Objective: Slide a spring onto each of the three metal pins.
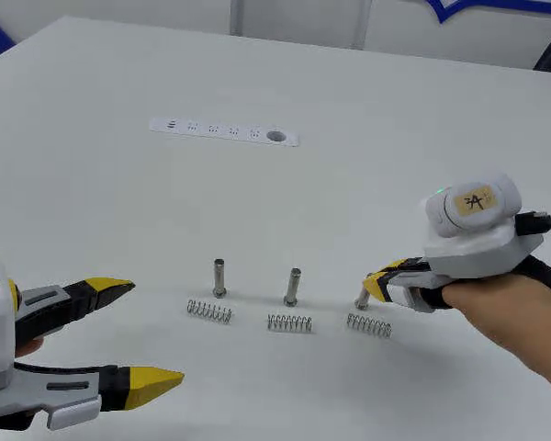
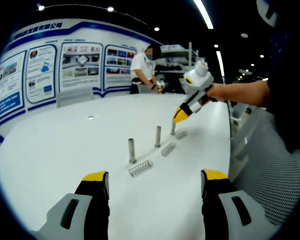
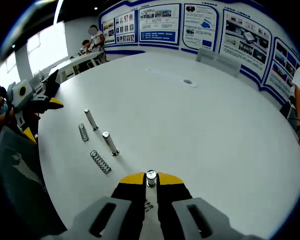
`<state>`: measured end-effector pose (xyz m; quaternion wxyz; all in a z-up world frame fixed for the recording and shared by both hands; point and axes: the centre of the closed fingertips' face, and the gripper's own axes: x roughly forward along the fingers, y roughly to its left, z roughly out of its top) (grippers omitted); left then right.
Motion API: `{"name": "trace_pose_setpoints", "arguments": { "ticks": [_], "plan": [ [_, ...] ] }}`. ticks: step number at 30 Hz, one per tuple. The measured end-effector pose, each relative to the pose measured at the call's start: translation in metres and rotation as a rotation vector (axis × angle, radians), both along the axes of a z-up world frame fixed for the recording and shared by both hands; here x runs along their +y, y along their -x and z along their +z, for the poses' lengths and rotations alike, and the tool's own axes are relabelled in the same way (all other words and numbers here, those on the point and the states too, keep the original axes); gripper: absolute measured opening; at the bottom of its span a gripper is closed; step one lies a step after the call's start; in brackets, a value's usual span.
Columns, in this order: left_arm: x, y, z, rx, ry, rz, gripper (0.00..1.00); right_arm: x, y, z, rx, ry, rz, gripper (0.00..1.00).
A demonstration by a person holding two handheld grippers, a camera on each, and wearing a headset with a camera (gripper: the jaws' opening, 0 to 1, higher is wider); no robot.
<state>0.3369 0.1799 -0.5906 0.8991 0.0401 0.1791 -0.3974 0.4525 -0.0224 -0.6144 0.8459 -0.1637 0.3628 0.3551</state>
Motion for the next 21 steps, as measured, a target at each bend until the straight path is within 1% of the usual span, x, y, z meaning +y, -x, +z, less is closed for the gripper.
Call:
{"name": "trace_pose_setpoints", "arguments": {
  "ticks": [10,15,18,19,21],
  "plan": [
    [-0.001,-0.0008,0.0002,0.002,-0.001,-0.003,0.76,-0.002,0.0022,0.0003,-0.006,0.021,0.007,0.09],
    [-0.0015,-0.0006,0.0002,0.003,0.0,-0.005,0.76,-0.0032,0.0012,0.0005,-0.008,0.02,0.005,0.09],
    [-0.002,-0.0005,-0.0003,0.004,0.0,-0.007,0.76,-0.0013,0.0031,0.0011,-0.011,0.015,0.019,0.09],
    [-0.0023,-0.0004,-0.0007,0.006,0.0,-0.008,0.76,-0.0005,0.0027,0.0021,-0.021,0.01,0.023,0.1],
    [-0.0028,-0.0003,-0.001,0.007,0.001,-0.008,0.76,0.0001,0.0029,0.0026,-0.019,0.002,0.022,0.12]
  ]
}}
